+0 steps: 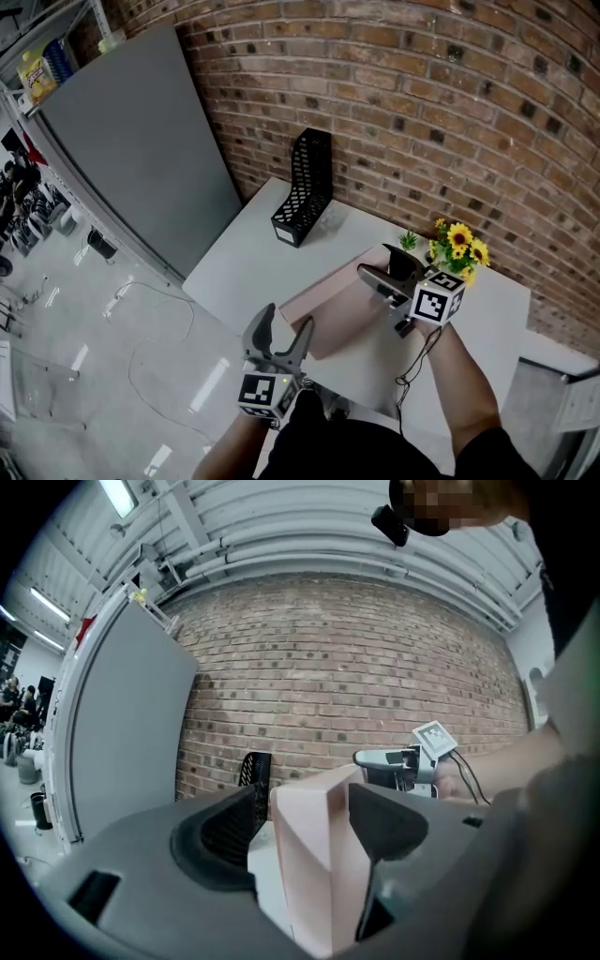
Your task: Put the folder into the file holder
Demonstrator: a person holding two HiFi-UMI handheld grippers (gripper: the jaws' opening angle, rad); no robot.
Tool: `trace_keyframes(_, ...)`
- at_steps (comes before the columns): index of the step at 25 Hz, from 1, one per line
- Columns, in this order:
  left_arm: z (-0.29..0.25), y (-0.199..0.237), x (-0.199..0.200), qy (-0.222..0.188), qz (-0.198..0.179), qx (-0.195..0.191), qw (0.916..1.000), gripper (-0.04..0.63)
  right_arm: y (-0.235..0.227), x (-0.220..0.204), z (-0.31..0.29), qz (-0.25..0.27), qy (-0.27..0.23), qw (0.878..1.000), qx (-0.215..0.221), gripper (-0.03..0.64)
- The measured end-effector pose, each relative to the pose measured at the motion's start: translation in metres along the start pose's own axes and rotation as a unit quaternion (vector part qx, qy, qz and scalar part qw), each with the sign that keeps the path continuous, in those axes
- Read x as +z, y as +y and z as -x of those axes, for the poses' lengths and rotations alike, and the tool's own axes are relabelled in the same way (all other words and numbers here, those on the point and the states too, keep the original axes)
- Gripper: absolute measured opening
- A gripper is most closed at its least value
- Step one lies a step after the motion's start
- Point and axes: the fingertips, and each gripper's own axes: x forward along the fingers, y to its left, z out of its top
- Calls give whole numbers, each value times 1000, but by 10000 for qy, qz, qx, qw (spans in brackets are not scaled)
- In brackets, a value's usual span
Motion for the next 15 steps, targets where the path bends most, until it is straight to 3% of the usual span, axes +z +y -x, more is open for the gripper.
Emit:
trace_keyframes(6, -14, -8, -6, 268, 245, -755, 9965, 298, 3, -1, 12, 2, -9, 10000, -15, 399)
trace_keyframes(15, -31, -27, -10, 475, 299, -1230, 9908, 296, 4, -3, 20, 24, 46, 10000, -65, 396)
